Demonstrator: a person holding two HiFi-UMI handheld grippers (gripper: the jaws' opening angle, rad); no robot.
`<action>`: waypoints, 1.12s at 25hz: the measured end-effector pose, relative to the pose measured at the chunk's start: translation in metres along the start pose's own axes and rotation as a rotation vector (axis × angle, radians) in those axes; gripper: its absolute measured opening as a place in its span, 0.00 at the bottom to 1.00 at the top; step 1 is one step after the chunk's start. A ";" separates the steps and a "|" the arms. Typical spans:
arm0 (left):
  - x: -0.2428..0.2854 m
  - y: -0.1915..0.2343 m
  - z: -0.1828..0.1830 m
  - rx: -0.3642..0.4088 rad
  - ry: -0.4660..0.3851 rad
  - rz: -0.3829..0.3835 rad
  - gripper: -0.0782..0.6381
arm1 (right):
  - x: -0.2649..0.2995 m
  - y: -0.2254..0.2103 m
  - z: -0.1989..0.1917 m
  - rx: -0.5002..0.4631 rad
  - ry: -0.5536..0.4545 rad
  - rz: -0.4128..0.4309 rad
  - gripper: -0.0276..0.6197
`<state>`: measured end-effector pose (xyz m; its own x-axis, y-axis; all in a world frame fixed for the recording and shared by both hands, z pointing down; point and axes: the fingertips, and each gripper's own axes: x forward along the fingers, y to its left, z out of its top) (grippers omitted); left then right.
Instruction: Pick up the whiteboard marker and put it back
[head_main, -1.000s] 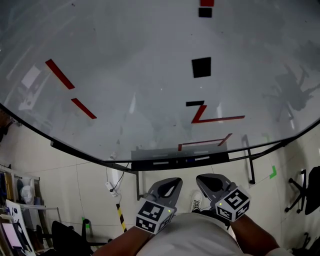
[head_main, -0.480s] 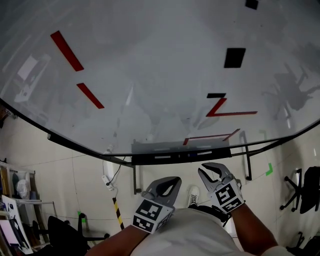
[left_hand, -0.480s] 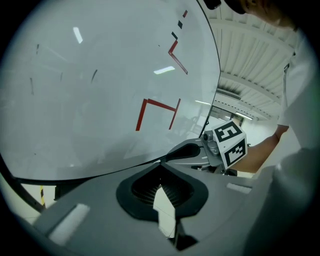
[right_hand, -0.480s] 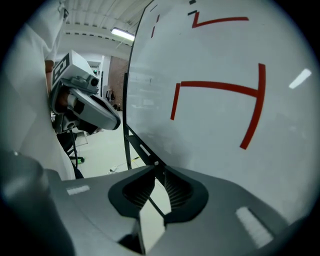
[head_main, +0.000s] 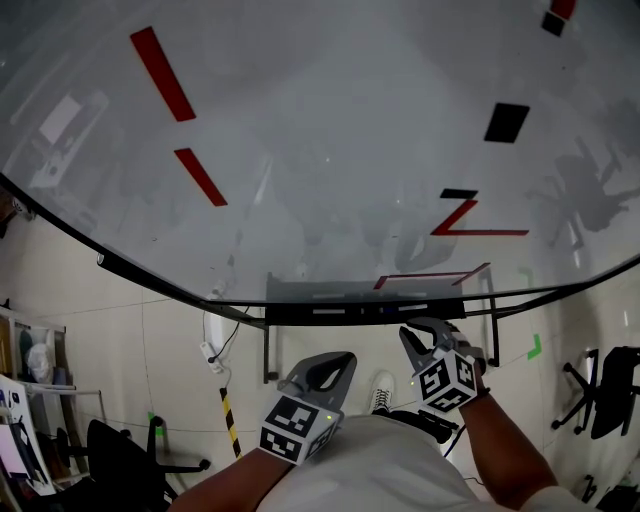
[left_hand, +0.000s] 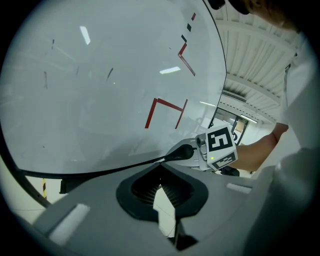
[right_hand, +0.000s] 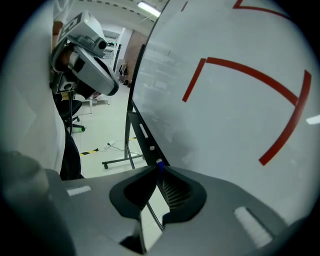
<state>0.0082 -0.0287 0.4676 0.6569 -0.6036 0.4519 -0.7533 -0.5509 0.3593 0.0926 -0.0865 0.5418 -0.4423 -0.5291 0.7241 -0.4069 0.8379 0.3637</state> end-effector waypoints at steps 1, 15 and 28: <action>-0.001 0.000 0.000 0.000 -0.001 0.001 0.13 | 0.002 -0.001 -0.001 -0.004 0.008 -0.002 0.10; -0.001 0.009 0.000 -0.024 0.004 0.010 0.13 | 0.027 -0.012 -0.013 -0.140 0.108 -0.039 0.09; -0.002 0.019 -0.001 -0.040 0.005 0.022 0.13 | 0.046 -0.013 -0.020 -0.239 0.176 -0.033 0.11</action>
<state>-0.0075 -0.0373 0.4739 0.6399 -0.6123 0.4644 -0.7685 -0.5137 0.3815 0.0934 -0.1190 0.5827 -0.2782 -0.5428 0.7924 -0.2095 0.8394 0.5014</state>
